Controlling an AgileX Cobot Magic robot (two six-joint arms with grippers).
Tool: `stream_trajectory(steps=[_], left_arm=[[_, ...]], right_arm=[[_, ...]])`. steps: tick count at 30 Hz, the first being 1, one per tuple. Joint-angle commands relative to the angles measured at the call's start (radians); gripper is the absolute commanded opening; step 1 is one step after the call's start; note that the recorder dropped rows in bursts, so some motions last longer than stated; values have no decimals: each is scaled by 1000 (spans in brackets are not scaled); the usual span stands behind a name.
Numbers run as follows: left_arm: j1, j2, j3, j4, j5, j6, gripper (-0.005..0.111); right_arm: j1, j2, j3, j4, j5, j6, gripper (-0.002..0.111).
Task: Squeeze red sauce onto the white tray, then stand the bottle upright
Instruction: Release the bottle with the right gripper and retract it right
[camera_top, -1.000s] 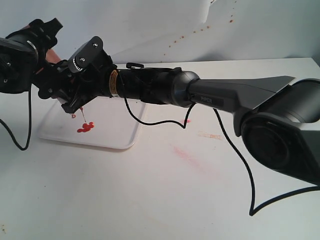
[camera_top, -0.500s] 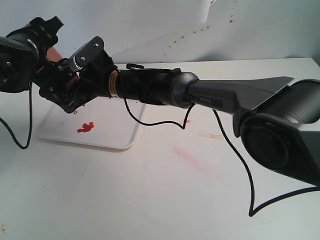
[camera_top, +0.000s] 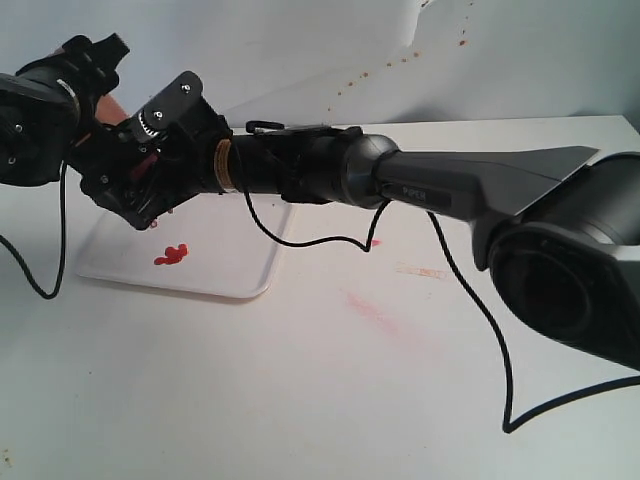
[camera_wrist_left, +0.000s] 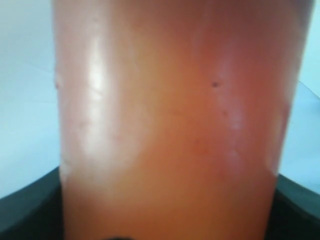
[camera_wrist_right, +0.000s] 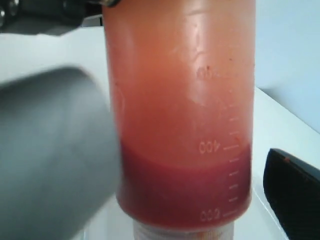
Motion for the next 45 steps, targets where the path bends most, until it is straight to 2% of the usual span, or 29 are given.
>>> stream_trajectory(steps=[1, 2, 3, 9, 13, 17, 26, 29, 35, 40, 45], left_arm=[[-19, 2, 0, -5, -37, -24, 0], [-19, 2, 0, -5, -30, -24, 0], [-19, 2, 0, -5, -11, -26, 0], [-8, 2, 0, -5, 31, -111, 0], [-6, 2, 0, -6, 29, -201, 0], [-6, 2, 0, -28, 29, -266, 0], [-6, 2, 0, -30, 29, -266, 0], [-6, 2, 0, -5, 29, -262, 0], [-6, 2, 0, -5, 29, -280, 0], [-6, 2, 0, -11, 27, -320, 0], [-6, 2, 0, -11, 30, -451, 0]], right_arm=[[9, -82, -15, -296, 16, 290, 105], [9, -95, -15, -397, 16, 382, 105], [-4, -117, -1, -399, -18, 515, 105], [-113, -195, 97, -399, -173, 640, 105], [-222, -207, 191, -399, -455, 683, 105], [-319, -207, 262, -399, -591, 694, 105], [-558, -207, 375, -399, -603, 689, 105], [-679, -207, 422, -399, -602, 687, 105], [-860, -207, 504, -399, -596, 662, 105], [-958, -207, 572, -356, -605, 605, 104], [-999, -207, 603, -337, -476, 491, 95]])
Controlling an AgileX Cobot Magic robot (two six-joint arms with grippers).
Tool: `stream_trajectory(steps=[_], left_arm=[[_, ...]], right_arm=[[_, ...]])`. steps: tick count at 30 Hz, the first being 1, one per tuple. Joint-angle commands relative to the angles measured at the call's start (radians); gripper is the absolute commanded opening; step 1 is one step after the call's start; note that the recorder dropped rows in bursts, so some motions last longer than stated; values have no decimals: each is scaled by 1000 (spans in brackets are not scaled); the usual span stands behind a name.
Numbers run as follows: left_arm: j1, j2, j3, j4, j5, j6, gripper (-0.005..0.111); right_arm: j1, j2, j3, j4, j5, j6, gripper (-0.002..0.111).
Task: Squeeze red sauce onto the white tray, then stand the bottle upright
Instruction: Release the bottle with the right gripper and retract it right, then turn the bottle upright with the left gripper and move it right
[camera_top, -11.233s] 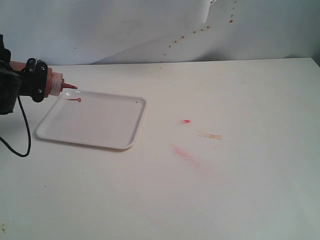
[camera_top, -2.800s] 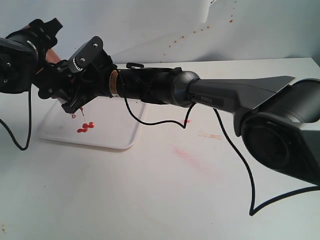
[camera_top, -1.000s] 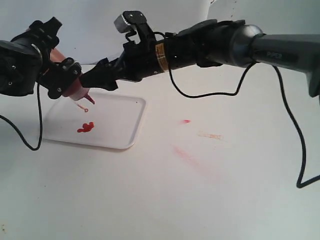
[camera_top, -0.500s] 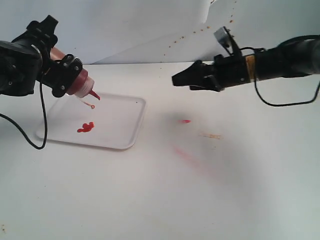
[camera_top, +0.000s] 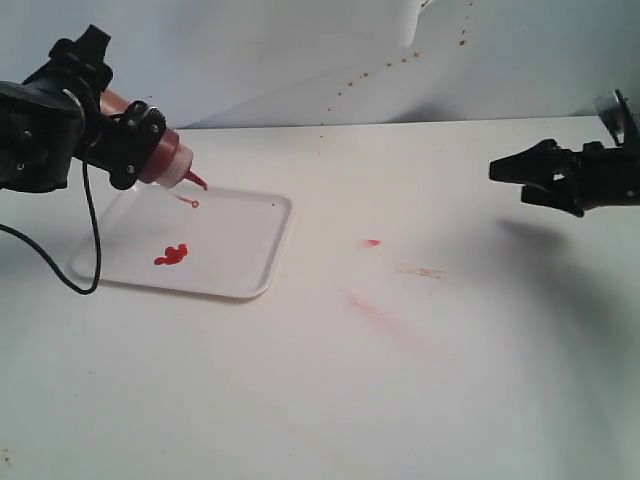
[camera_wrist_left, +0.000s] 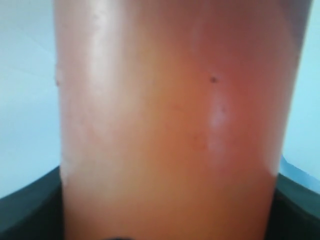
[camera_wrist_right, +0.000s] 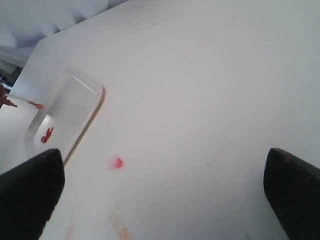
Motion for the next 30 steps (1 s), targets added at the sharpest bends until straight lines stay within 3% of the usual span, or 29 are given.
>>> stream_trajectory(steps=[1, 4, 11, 15, 19, 24, 30], left_arm=[[-2, -8, -2, 13, 11, -148, 0], [-2, -8, -2, 13, 11, -241, 0], [6, -8, -2, -25, -61, -524, 0], [33, -8, 2, -70, -138, -660, 0], [105, -8, 43, -102, -259, -782, 0], [264, -8, 92, -95, -576, -995, 0], [354, -6, 100, -99, -843, -1024, 0]], right_arm=[[-25, -6, 31, 29, 130, -123, 92], [-25, -6, 60, 62, 201, -217, 72], [-26, -6, 115, 167, 102, -488, 1], [-27, -6, 115, 200, 37, -494, 0], [-27, -11, 115, 220, 31, -501, 0], [-27, -91, 115, 269, -160, -398, 0], [-13, -154, 115, 227, -160, -358, 0]])
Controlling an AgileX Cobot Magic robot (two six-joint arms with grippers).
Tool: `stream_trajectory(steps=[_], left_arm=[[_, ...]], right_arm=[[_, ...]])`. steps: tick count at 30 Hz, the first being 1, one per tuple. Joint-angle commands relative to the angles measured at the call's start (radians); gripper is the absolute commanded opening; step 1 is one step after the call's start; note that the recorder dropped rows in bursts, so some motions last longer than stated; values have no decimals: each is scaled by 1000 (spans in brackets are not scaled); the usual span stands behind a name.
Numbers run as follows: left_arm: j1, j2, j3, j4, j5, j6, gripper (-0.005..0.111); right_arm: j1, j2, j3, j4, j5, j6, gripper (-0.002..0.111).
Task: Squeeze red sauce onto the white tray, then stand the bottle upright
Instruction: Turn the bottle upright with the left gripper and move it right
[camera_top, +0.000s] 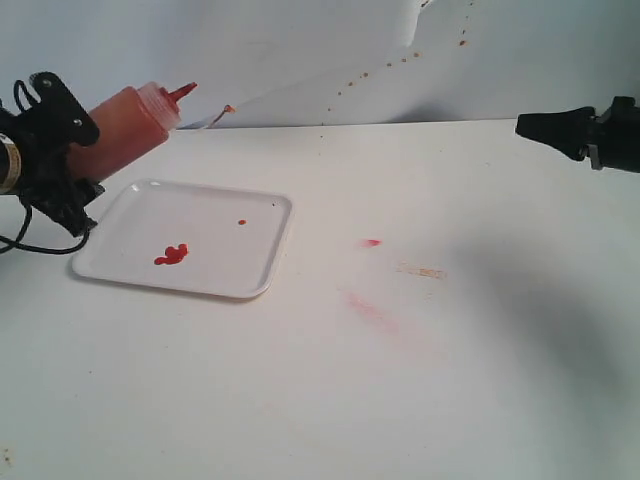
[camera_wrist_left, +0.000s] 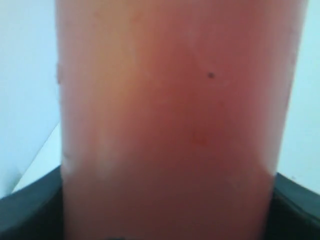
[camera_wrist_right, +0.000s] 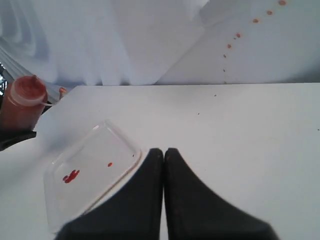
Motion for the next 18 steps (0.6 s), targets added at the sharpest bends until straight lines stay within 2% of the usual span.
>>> stream_trajectory(steps=[1, 5, 9, 11, 14, 18], left_arm=[[39, -6, 6, -5, -181, -31, 0], [39, -6, 6, -5, -258, -26, 0], [39, -6, 9, -152, -404, 83, 0], [39, -6, 26, -209, -519, 88, 0], [39, 7, 67, -271, -776, 138, 0], [39, 49, 108, -371, -985, 204, 0]], right_arm=[[10, -32, 6, -28, -16, 43, 0], [10, -25, 6, -17, -16, 52, 0], [10, -21, 6, -7, -16, 52, 0], [10, -21, 6, -7, -16, 52, 0], [10, -21, 6, -7, -16, 52, 0], [10, -21, 6, -31, -16, 103, 0]])
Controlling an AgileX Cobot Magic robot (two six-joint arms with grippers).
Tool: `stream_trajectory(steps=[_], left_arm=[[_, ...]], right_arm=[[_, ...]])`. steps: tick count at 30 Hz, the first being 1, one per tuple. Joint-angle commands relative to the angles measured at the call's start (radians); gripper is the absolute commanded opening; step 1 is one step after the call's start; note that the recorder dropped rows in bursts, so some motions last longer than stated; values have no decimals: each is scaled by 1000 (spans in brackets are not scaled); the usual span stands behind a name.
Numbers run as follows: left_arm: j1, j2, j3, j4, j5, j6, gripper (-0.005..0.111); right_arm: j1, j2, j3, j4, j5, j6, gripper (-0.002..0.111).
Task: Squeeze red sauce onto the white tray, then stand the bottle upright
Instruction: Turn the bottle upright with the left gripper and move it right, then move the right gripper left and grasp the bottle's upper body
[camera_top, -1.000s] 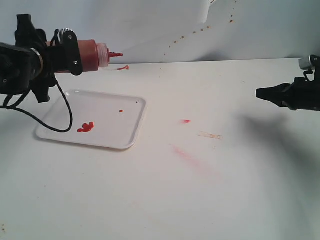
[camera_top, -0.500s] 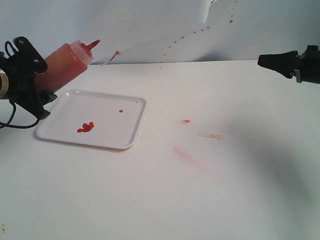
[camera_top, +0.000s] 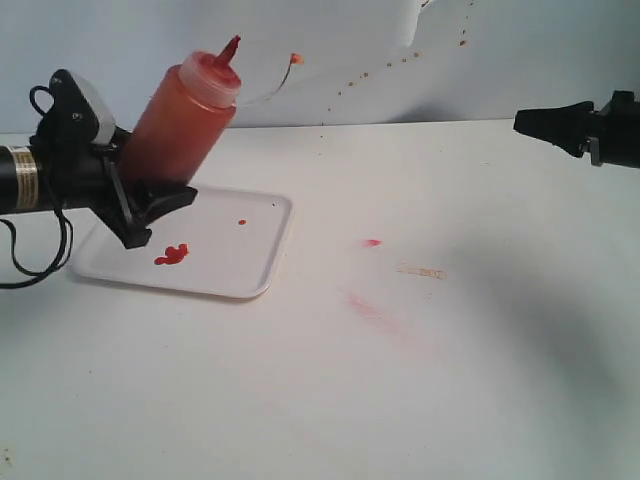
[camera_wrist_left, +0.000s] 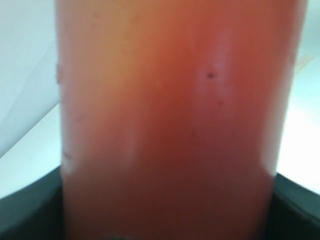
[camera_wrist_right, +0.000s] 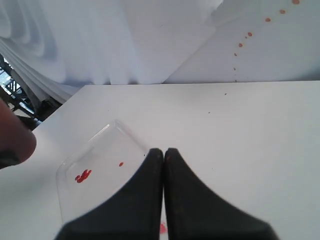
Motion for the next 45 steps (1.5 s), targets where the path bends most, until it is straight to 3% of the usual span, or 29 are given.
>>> stream_trajectory(steps=[1, 8, 23, 35, 38, 43, 45], left_arm=[[-1, 35, 33, -133, -241, 59, 0], [-1, 128, 39, -179, -453, 55, 0], [-59, 229, 12, -315, -456, 22, 0], [-245, 226, -72, -264, -456, -33, 0], [-293, 226, -94, -266, -456, -33, 0], [-303, 226, -94, -285, -456, -33, 0], [-303, 226, -94, -285, -456, -33, 0]], right_arm=[[4, 1, 6, -13, -10, 45, 0], [43, 1, 6, 7, -10, 43, 0], [269, -79, 6, -36, -10, -154, 0], [294, -106, 6, -44, -10, -132, 0], [307, -106, 6, -124, -10, -127, 0], [317, -106, 6, -149, -10, -206, 0], [317, -106, 6, -139, -10, -206, 10]])
